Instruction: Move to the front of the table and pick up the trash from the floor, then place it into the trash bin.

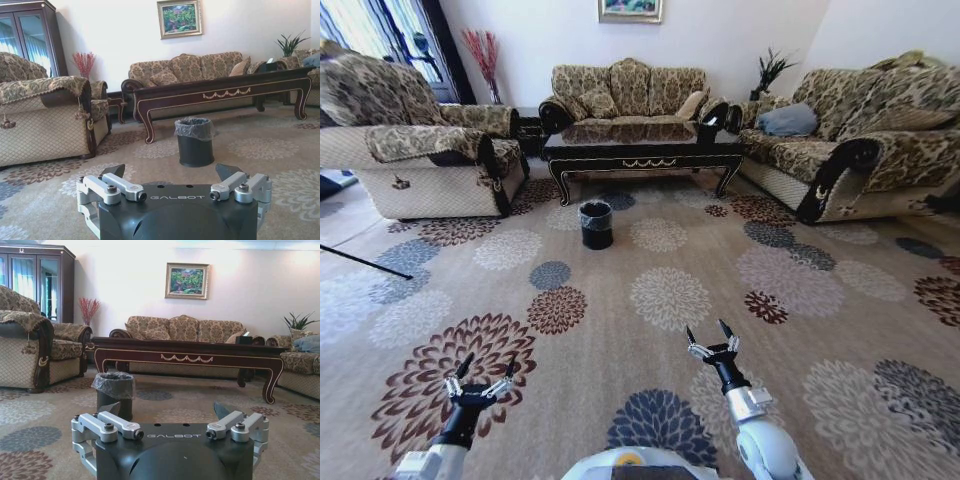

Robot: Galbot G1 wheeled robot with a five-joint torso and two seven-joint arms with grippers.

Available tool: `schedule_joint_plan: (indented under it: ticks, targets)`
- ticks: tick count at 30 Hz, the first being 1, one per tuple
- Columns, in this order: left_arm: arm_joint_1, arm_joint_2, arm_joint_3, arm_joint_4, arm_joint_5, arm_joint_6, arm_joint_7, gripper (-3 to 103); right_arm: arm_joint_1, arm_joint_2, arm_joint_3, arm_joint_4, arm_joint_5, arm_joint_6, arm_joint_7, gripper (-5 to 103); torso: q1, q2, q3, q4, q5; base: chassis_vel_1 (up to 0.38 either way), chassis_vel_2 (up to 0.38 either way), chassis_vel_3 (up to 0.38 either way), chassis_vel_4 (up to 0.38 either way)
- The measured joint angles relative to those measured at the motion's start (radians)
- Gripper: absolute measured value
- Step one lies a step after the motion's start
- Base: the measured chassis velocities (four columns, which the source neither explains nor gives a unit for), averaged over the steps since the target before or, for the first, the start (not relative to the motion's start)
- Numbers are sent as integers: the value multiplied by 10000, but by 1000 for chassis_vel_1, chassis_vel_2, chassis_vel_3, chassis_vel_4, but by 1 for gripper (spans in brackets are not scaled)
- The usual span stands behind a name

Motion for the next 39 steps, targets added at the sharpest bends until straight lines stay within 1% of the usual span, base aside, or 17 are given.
schedule_joint_plan:
  ticks: [2,5,15,23,29,33,39]
  targets:
    - [0,0,0,0,1,0,0,100,0,0,0,0,0,0,0,100,8,32,24,0,0,0,0,0,0]
    - [0,1,0,0,0,0,0,100,0,0,0,0,0,0,0,100,34,189,156,0,-1,0,0,0,0]
    - [0,0,0,0,0,0,0,100,0,0,0,0,0,0,0,100,86,441,354,-1,-1,-6,-4,3,4]
    - [0,0,-1,0,0,0,0,100,0,0,-1,0,0,0,0,100,192,774,578,-1,-1,-20,-20,19,24]
    - [0,0,-1,0,0,0,0,100,1,0,0,0,0,0,0,100,226,889,660,0,3,-60,-64,73,72]
    - [0,1,-1,0,0,0,0,100,0,0,0,0,0,0,0,100,285,1078,786,1,-3,-7,-14,6,11]
    - [0,0,-1,0,0,0,0,100,-1,0,0,0,0,0,0,100,335,1264,922,0,0,0,0,0,0]
